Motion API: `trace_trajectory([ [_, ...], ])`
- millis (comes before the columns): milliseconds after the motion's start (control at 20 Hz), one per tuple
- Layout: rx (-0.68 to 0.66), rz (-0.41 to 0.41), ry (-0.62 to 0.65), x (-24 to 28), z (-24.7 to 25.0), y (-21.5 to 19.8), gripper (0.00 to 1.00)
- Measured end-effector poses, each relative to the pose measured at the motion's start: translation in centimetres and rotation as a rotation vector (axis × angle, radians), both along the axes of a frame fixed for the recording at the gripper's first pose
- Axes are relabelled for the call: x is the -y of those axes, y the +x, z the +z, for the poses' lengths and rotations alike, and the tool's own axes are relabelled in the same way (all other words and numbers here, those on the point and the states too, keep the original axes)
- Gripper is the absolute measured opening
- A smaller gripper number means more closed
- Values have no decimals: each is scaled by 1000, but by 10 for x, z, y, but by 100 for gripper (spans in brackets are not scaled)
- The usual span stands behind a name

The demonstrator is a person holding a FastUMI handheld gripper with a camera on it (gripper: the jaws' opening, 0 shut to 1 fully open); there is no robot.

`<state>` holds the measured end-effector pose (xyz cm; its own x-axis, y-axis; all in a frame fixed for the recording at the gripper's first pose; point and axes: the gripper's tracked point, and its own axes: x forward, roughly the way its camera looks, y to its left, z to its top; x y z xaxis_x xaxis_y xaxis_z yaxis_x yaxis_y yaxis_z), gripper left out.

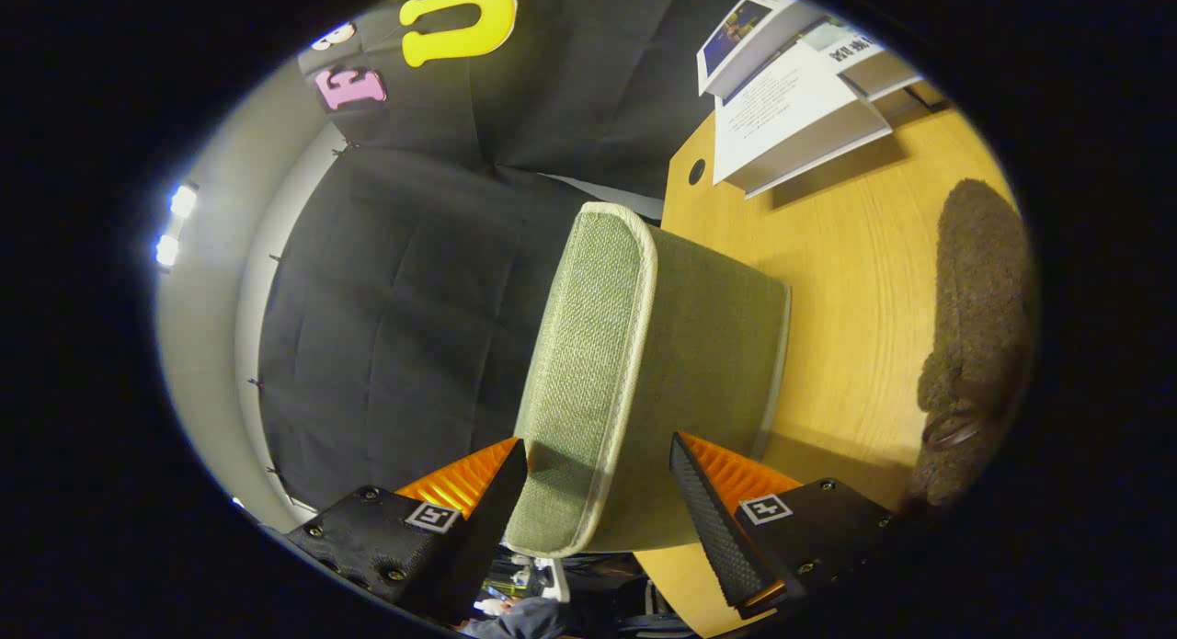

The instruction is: Open the storage box then place both shoes into the box .Put the left shoe in first, then the right shoe, with the right side of both shoes facing outward in a uniform manner.

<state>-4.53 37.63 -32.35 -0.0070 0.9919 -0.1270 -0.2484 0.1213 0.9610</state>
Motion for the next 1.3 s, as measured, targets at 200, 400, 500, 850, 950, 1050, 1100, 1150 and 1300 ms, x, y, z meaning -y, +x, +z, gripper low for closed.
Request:
trace_trajectory([
  [200,-45,5,92,-7,15,-3,91],
  [400,-59,-44,91,0,17,9,48],
  [500,-79,-51,96,3,25,11,17],
  [850,16,16,15,2,50,-1,14],
  [950,33,18,-48,-1,45,-2,14],
  [1050,-17,18,-76,-8,43,-4,4],
  [1100,-27,17,-83,-8,45,-3,3],
  [1150,-9,11,-92,-8,49,-1,3],
  [1300,24,10,-84,-14,80,-1,3],
])
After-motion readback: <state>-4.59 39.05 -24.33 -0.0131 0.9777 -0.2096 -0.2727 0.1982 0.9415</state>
